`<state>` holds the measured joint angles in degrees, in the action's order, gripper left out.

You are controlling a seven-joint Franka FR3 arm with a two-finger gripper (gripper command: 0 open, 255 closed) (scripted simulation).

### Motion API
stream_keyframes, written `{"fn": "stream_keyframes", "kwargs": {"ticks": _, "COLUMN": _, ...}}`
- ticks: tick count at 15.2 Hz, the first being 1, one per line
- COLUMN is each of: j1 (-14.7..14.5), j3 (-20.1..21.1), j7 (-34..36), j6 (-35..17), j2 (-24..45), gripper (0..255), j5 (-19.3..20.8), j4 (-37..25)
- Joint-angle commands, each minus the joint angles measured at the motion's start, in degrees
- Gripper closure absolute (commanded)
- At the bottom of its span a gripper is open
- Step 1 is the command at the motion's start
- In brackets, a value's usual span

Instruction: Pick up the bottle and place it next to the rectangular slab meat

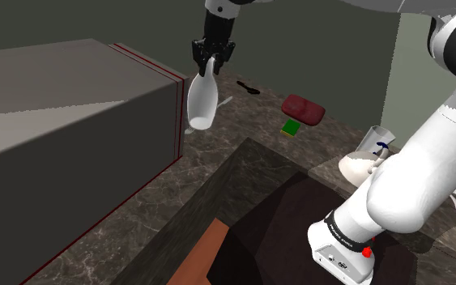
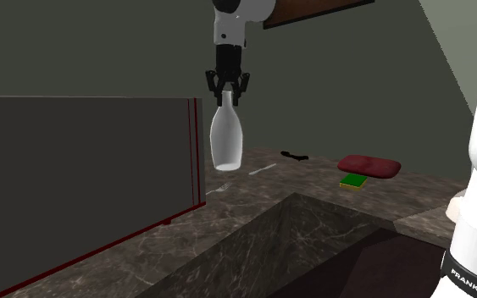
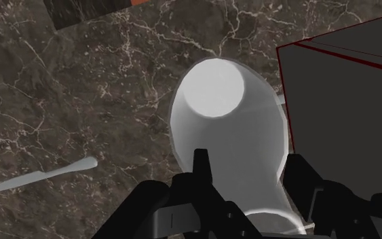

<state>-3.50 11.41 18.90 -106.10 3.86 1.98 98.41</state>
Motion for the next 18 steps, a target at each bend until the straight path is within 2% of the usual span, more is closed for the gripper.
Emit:
{"fn": "stream_keyframes", "kwargs": {"ticks": 1, "j1": 0.0, "j3": 0.0, "j7": -0.1, "j6": 1.7, "j2": 0.0, "gripper": 255, "j5": 0.0, "j4": -1.7}}
{"fn": "stream_keyframes", "kwargs": {"ticks": 18, "j1": -0.4, "j3": 0.2, "j7": 0.0, "j6": 15.7, "j2": 2.8, "gripper": 255, "j5": 0.5, "j4": -18.5}}
